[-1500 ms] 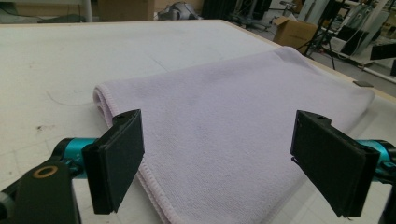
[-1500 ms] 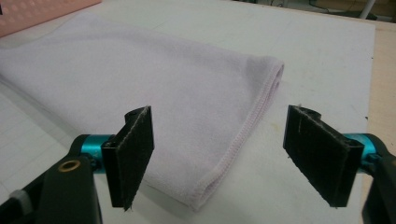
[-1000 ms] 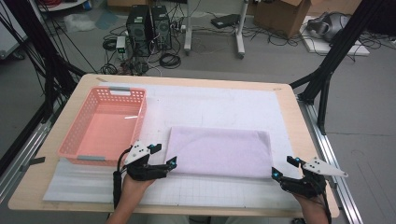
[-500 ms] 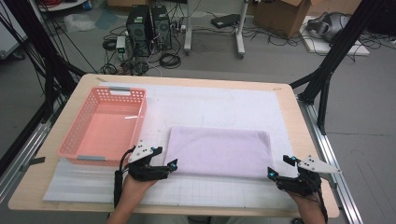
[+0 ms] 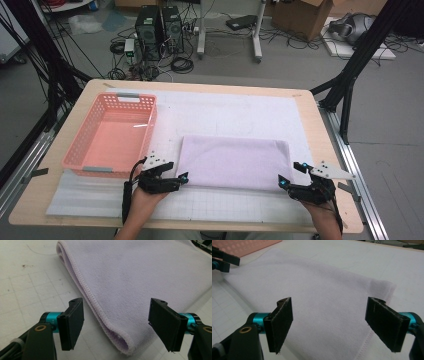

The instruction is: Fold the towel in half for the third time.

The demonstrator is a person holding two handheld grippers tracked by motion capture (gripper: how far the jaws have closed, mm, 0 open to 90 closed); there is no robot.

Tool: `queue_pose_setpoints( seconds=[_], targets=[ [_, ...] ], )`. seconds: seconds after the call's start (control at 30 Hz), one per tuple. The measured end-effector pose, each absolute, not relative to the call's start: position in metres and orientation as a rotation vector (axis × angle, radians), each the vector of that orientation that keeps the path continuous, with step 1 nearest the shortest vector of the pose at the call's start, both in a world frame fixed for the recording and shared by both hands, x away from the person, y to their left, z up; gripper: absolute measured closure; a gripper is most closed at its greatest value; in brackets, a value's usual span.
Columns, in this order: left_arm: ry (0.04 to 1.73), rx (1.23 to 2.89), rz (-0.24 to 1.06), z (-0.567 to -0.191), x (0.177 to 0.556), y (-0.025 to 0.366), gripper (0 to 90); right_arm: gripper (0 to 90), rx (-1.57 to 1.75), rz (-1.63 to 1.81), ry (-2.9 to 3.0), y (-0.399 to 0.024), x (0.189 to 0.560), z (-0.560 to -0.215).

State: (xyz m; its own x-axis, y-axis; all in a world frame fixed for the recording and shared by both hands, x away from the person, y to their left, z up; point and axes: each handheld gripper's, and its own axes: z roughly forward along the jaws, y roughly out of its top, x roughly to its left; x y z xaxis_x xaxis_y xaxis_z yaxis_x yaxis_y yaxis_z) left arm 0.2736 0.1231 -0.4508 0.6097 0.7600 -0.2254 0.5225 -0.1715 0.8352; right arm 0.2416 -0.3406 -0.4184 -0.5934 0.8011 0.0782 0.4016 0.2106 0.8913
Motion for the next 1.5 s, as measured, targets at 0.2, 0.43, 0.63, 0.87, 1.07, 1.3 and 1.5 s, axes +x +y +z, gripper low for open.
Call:
queue_pose_setpoints(
  seconds=[0.2, 0.43, 0.63, 0.87, 1.07, 1.3, 1.5],
  targets=[
    [1.058, 1.866, 0.269, -0.452, 0.275, 0.121, 34.5, 23.3, 1.086, 1.344, 2.123, -0.328, 0.249, -0.416],
    [1.057, 1.908, 0.256, -0.453, 0.277, 0.118, 41.3, 25.2, 1.04, 1.366, 2.179, -0.306, 0.264, -0.409],
    [1.057, 1.923, 0.268, -0.453, 0.277, 0.116, 46.1, 25.2, 0.981, 1.374, 2.217, -0.28, 0.279, -0.402],
    [1.056, 1.928, 0.249, -0.452, 0.276, 0.115, 58.7, 25.3, 0.967, 1.341, 2.261, -0.255, 0.307, -0.398],
    [1.06, 1.929, 0.242, -0.452, 0.276, 0.115, 64.8, 25.2, 0.959, 1.328, 2.32, -0.232, 0.333, -0.395],
    [1.08, 1.917, 0.191, -0.452, 0.277, 0.115, 76.0, 25.1, 0.937, 1.285, 2.38, -0.204, 0.36, -0.393],
    [1.091, 1.908, 0.172, -0.452, 0.277, 0.116, 77.5, 25.1, 0.898, 1.222, 2.449, -0.176, 0.38, -0.398]
  ],
)
